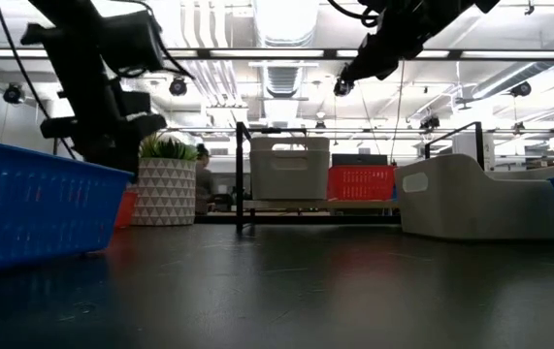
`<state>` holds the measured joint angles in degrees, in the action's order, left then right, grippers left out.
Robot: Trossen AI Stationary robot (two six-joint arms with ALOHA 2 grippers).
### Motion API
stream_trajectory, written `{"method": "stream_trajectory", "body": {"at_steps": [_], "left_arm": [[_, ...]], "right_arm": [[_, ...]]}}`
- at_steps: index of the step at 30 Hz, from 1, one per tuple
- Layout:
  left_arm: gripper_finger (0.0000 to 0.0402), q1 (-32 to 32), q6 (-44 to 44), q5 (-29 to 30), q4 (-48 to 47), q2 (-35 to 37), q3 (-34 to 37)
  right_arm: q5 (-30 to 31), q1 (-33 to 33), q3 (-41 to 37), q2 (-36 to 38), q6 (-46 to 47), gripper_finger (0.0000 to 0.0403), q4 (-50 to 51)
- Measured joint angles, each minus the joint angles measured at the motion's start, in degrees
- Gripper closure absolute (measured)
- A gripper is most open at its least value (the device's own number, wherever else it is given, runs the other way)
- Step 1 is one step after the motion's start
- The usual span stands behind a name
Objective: Stack baskets on shelf by color
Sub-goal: Stack the left red bin on the red bin on the shelf
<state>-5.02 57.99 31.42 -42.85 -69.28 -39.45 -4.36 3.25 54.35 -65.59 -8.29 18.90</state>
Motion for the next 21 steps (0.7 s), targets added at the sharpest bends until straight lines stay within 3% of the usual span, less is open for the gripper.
{"method": "stream_trajectory", "body": {"at_steps": [7,17,21], "left_arm": [[0.0263,-0.3,-0.1,0.3,3.3,-5.7,1.5],[0.0391,-0.1,0.1,-2.4,3.4,-10.6,1.1],[0.0395,2.1,0.1,-5.7,3.3,-10.3,0.5]], "right_arm": [[0.0,0.0,-0.9,0.0,0.4,0.0268,-0.5],[0.0,0.0,-1.0,0.0,0.9,0.0268,-0.8],[0.0,0.0,-1.0,0.0,0.9,0.0268,-0.7]]}}
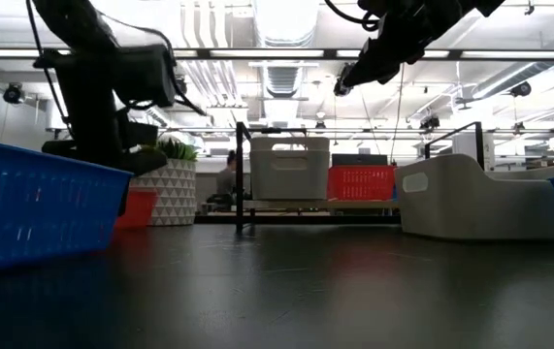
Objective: Stack baskets on shelf by color
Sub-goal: Stack the left red bin on the red bin on the shelf
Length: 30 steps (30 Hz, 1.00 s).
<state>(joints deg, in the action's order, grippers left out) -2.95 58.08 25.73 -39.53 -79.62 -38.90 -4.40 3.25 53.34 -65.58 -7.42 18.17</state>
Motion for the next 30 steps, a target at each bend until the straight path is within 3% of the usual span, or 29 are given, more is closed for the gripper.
{"method": "stream_trajectory", "body": {"at_steps": [3,7,13,22,30], "left_arm": [[0.0399,3.8,-3.4,-4.4,1.5,0.3,-1.5],[0.0399,9.6,-17.5,-12.5,12.0,0.3,-2.8],[0.0399,14.7,-36.6,-11.2,28.7,-1.6,-2.7],[0.0386,14.0,-39.6,-13.2,34.0,-5.6,-2.6],[0.03,14.0,-43.9,-14.0,33.5,-3.6,-2.6]], "right_arm": [[0.0,0.0,-0.2,0.0,0.0,0.0268,0.1],[0.0,0.0,-0.7,0.0,0.0,0.0268,0.0],[-0.1,0.0,-2.8,-0.1,0.9,0.0268,-1.8],[-0.5,0.0,-4.5,-2.2,5.4,0.0268,-5.3],[-1.7,-0.8,-2.5,-7.2,5.8,0.024,-8.3]]}}
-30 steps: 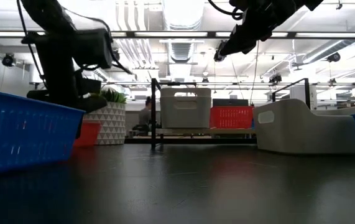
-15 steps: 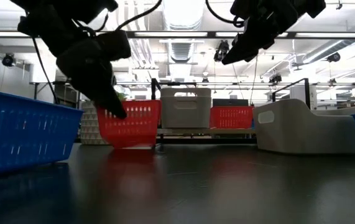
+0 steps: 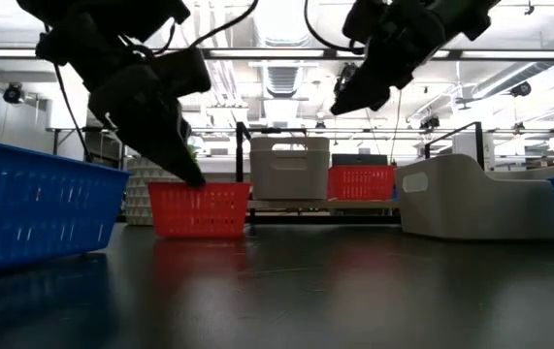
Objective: Stack baskets on shelf by color
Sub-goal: Stack the left red bin on the red bin on the shelf
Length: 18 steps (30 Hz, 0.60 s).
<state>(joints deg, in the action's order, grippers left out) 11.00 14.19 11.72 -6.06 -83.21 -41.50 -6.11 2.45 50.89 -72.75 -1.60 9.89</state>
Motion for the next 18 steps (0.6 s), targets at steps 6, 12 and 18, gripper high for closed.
{"method": "stream_trajectory", "body": {"at_steps": [6,12,18], "left_arm": [[0.0268,0.1,-12.9,-0.9,-3.2,8.7,0.0],[0.0268,0.0,-22.3,1.1,-4.0,22.5,2.7],[0.0268,0.0,-23.6,3.4,4.3,33.7,10.9]], "right_arm": [[0.0,-2.2,4.2,-6.1,-1.4,0.0209,-4.1],[0.1,-4.9,12.2,-14.3,-3.8,0.0206,-4.7],[0.1,-6.6,21.4,-24.0,-5.1,0.0213,-4.5]]}}
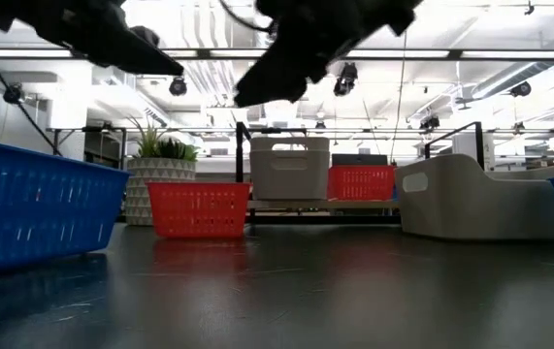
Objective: Stack baskets on shelf by color
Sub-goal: Stack the left red bin on the red bin on the shelf
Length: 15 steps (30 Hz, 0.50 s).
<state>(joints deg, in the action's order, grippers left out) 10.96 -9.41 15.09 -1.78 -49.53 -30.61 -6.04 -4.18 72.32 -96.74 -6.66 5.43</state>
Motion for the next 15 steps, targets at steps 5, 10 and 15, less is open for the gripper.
{"method": "stream_trajectory", "body": {"at_steps": [5,10,15], "left_arm": [[0.0268,0.0,-1.3,0.4,8.1,6.6,7.5],[0.0268,0.0,-5.7,2.1,10.8,11.4,9.8],[0.0268,0.0,-7.5,3.0,11.6,14.9,9.7]], "right_arm": [[0.1,0.1,7.1,-7.7,0.6,0.0216,0.2],[0.0,0.1,12.3,-14.1,0.2,0.0216,2.0],[0.1,0.8,17.0,-19.0,0.1,0.0217,5.9]]}}
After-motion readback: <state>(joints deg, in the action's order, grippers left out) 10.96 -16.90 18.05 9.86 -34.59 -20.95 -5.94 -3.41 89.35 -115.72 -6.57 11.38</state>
